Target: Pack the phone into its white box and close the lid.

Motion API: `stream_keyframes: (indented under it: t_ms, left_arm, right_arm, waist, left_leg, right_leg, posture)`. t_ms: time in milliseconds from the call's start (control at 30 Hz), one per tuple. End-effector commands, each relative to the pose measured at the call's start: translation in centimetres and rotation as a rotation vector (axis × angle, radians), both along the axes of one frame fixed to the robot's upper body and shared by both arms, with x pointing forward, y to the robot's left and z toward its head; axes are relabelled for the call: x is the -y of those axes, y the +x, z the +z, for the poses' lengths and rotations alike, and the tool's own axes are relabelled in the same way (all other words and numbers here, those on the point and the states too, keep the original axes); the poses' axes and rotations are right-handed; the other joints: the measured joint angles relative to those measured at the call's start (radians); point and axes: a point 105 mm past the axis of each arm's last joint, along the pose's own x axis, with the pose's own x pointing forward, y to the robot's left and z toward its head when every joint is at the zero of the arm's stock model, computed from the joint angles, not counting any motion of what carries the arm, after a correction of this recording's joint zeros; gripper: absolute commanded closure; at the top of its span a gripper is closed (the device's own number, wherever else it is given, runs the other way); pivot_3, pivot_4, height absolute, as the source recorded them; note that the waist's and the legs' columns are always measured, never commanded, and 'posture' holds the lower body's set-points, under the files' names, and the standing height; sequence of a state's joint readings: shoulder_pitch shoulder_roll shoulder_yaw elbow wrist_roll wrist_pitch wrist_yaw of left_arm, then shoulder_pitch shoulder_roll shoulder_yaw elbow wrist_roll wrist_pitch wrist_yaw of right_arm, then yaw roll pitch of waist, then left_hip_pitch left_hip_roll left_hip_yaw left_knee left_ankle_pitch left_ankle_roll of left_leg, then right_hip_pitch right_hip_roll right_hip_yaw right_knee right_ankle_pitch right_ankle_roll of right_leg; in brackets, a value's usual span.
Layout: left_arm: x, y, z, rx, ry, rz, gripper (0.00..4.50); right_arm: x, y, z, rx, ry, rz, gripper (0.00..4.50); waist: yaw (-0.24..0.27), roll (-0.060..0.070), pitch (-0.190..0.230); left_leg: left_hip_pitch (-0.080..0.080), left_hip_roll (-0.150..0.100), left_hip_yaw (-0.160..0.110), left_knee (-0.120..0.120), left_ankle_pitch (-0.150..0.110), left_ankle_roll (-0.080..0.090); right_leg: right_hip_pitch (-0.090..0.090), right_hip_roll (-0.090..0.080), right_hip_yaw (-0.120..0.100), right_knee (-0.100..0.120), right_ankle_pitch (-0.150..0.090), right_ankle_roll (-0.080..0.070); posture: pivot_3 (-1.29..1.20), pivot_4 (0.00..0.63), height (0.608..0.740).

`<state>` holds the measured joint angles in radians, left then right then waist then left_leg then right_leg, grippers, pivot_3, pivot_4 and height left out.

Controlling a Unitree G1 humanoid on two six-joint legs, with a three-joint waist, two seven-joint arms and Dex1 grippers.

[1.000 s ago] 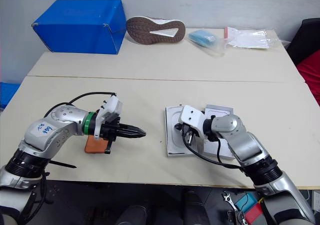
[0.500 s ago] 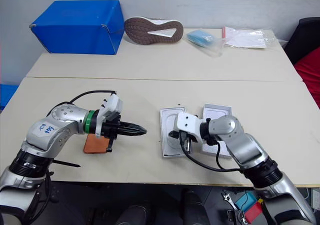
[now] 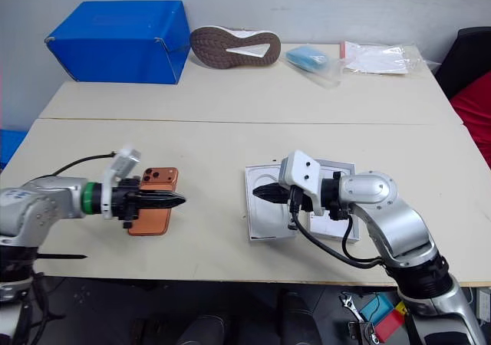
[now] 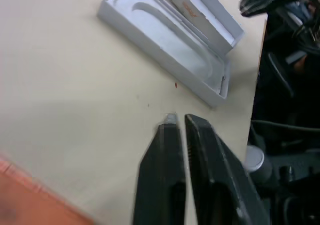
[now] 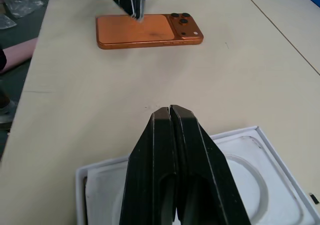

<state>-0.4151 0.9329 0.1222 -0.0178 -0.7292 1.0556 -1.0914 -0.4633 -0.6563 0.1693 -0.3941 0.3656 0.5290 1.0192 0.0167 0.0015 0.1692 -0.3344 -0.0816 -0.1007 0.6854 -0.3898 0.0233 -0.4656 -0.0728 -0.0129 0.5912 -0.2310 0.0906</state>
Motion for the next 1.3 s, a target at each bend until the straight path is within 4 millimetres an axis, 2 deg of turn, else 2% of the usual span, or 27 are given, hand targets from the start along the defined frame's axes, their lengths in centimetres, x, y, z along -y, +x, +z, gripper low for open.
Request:
stream_keyframes:
  t_ms: [33, 133, 267, 333, 533, 700, 833, 1000, 1133, 1300]
  left_arm:
    - [-3.7, 0.0, 1.1, -0.051, -0.026, 0.109, 2.94]
    - [-7.6, 0.0, 0.2, -0.140, 0.039, 0.214, 1.97]
    - [-10.1, -0.1, -1.1, -0.229, 0.132, 0.283, 0.78]
    - [-10.8, 0.0, -1.7, -0.284, 0.145, 0.309, 0.03]
    - [-9.6, 0.9, -3.7, -0.415, 0.135, 0.319, 0.01]
    - [-8.1, 0.7, -6.0, -0.496, 0.165, 0.275, 0.01]
    - [-7.0, 0.5, -7.4, -0.527, 0.219, 0.252, 0.01]
    - [-5.1, -0.1, -8.4, -0.576, 0.201, 0.213, 0.01]
    - [-3.8, -0.8, -9.0, -0.596, 0.222, 0.168, 0.01]
    - [-2.2, -0.6, -9.7, -0.614, 0.218, 0.171, 0.01]
  right_arm:
    - [-1.9, -0.4, 0.2, 0.032, -0.001, 0.072, 4.50]
    - [-4.2, 0.5, -0.5, 0.040, -0.018, 0.101, 4.50]
    - [-6.5, 1.7, -1.3, 0.051, -0.042, 0.124, 4.50]
    - [-8.0, 2.0, -1.8, 0.058, -0.056, 0.149, 4.50]
    - [-11.3, 2.3, -3.4, 0.079, -0.117, 0.212, 4.50]
    - [-13.3, 1.8, -4.7, 0.086, -0.160, 0.257, 4.50]
    - [-14.0, 1.8, -6.1, 0.095, -0.210, 0.274, 4.50]
    - [-14.5, 2.2, -7.6, 0.098, -0.274, 0.273, 4.50]
    - [-14.8, 2.7, -7.8, 0.107, -0.289, 0.263, 4.50]
    - [-15.7, 2.9, -7.5, 0.103, -0.264, 0.258, 4.50]
  waist:
    - [-0.001, 0.000, 0.000]
    - [-0.018, 0.000, 0.000]
    - [-0.019, 0.000, 0.000]
    - [-0.020, 0.000, 0.000]
    - [-0.020, -0.002, -0.001]
    - [-0.018, 0.003, -0.004]
    - [-0.017, 0.010, -0.009]
    - [-0.018, 0.019, -0.015]
    - [-0.020, 0.024, -0.018]
    - [-0.017, 0.031, -0.025]
  left_leg:
    - [0.000, 0.000, 0.000, 0.000, 0.000, 0.000]
    - [0.001, 0.000, 0.001, 0.000, 0.000, 0.000]
    - [0.000, -0.001, 0.000, 0.000, 0.000, 0.000]
    - [0.000, -0.002, 0.000, 0.000, 0.001, 0.000]
    - [0.000, -0.006, 0.001, 0.000, 0.001, 0.001]
    - [0.000, -0.012, 0.001, 0.002, 0.003, 0.005]
    - [0.000, -0.014, 0.001, 0.004, 0.003, 0.005]
    - [0.002, -0.015, 0.000, 0.006, 0.003, 0.006]
    - [0.008, -0.015, 0.000, 0.005, 0.003, 0.006]
    - [0.016, -0.015, 0.000, 0.001, 0.003, 0.007]
  right_leg:
    - [0.000, 0.000, 0.000, 0.000, 0.000, 0.000]
    - [0.000, 0.000, 0.000, 0.001, 0.000, 0.000]
    - [0.000, 0.000, -0.002, 0.002, 0.000, 0.000]
    - [-0.001, 0.000, -0.005, 0.002, 0.000, 0.000]
    - [-0.005, -0.001, -0.009, 0.008, 0.000, 0.000]
    - [-0.008, -0.005, -0.008, 0.019, 0.000, 0.000]
    - [-0.008, -0.006, -0.007, 0.021, 0.000, 0.000]
    - [-0.005, -0.006, -0.004, 0.021, 0.000, 0.000]
    - [0.001, -0.006, 0.001, 0.020, 0.000, 0.000]
    - [0.006, -0.006, 0.004, 0.021, 0.000, 0.000]
  posture:
    - [0.00, 0.150, 0.740]
    - [0.00, 0.150, 0.740]
    - [0.00, 0.150, 0.740]
    - [0.00, 0.150, 0.740]
    - [0.00, 0.150, 0.740]
    - [0.00, 0.150, 0.740]
    - [0.00, 0.150, 0.740]
    - [0.00, 0.150, 0.740]
    - [0.00, 0.150, 0.740]
    - [0.00, 0.150, 0.740]
